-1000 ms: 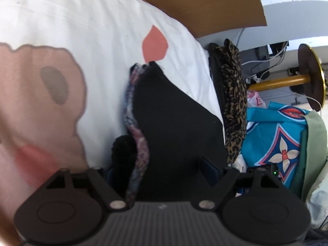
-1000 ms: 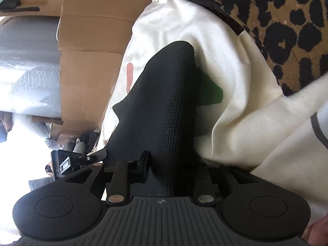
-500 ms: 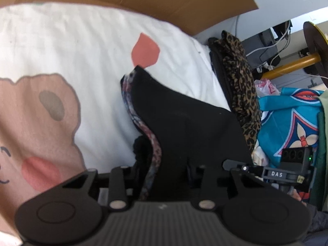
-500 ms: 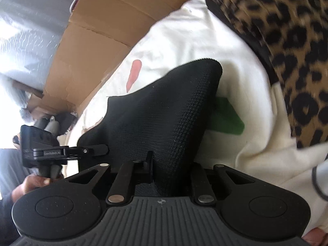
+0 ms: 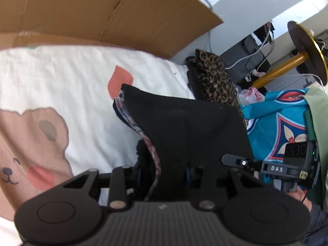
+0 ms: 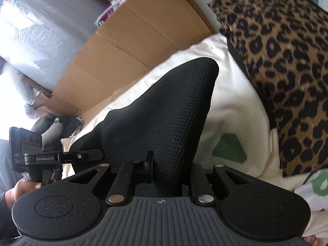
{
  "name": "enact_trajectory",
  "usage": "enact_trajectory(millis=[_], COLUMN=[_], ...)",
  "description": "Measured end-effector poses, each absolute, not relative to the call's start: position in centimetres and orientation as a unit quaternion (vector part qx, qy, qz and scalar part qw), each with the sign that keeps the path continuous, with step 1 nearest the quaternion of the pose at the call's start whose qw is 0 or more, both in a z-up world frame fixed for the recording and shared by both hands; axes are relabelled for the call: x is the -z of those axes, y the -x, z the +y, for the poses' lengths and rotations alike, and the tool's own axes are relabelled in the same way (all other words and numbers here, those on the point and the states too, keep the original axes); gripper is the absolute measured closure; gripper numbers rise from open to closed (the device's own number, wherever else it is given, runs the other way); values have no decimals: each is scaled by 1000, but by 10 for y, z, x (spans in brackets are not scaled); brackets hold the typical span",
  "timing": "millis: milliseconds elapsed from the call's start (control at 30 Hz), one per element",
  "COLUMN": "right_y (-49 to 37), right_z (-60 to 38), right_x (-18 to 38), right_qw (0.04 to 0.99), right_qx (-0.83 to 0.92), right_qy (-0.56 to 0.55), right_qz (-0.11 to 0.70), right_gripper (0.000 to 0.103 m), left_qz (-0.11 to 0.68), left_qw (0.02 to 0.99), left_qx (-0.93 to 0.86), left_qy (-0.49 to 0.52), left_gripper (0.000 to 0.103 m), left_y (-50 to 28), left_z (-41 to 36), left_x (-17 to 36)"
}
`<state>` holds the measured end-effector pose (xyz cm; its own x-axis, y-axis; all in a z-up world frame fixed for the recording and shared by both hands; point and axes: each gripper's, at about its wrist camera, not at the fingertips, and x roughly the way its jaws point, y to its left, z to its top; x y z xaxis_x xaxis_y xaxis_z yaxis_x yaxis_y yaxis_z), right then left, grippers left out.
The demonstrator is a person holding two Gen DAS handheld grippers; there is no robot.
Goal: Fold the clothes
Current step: 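Grasp the black shorts stack with both tools and lift it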
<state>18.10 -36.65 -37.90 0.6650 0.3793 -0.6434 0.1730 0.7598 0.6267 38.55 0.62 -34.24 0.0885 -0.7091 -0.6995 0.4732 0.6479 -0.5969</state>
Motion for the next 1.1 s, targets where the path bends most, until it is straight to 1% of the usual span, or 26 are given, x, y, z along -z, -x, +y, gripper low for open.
enact_trajectory(millis=[467, 867, 1100], right_y=[-181, -175, -167], right_z=[-365, -368, -380], right_x=[341, 283, 256], right_qw=[877, 909, 917], right_qx=[-83, -83, -73], right_qy=[-298, -239, -245], right_qz=[369, 332, 305], right_gripper=[89, 89, 89], left_qz=[523, 484, 458], left_qw=[751, 774, 785], left_qx=[396, 402, 413], left_qy=[79, 71, 61], left_gripper=[65, 65, 65], left_y=[-372, -358, -349], left_z=[-2, -14, -30], left_x=[302, 247, 216])
